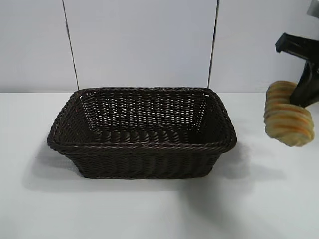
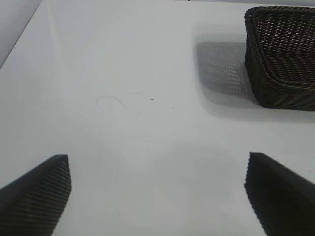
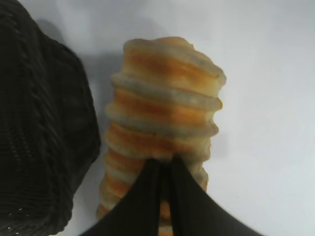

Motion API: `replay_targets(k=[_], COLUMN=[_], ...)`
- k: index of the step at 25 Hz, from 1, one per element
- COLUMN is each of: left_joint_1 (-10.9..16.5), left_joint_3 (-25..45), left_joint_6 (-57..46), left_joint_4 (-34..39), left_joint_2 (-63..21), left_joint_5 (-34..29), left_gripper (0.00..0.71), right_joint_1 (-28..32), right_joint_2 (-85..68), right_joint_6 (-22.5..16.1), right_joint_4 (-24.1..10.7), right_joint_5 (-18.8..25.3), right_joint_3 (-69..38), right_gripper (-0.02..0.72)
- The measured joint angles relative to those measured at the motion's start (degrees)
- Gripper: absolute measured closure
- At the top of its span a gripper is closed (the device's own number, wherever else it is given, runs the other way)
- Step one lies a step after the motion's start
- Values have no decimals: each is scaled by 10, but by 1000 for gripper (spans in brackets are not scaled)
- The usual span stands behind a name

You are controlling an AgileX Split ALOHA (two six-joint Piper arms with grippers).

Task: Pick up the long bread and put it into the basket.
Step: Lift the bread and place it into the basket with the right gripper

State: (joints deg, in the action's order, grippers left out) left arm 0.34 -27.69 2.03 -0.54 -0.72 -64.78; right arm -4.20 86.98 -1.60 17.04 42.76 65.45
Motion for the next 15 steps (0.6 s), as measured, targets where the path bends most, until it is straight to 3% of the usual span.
replay_targets(k=[15], left_joint_1=[0], left_joint_3=[0], left_joint_6=[0], left_joint_4=[0], left_joint_2=[0], left_joint_5=[0], left_gripper=[16], right_joint_1=[-198], right_joint_2=[173], right_joint_6=[-58], right_joint_4=[-11], right_joint_5=[-17], right_joint_3=[144], right_gripper=[671])
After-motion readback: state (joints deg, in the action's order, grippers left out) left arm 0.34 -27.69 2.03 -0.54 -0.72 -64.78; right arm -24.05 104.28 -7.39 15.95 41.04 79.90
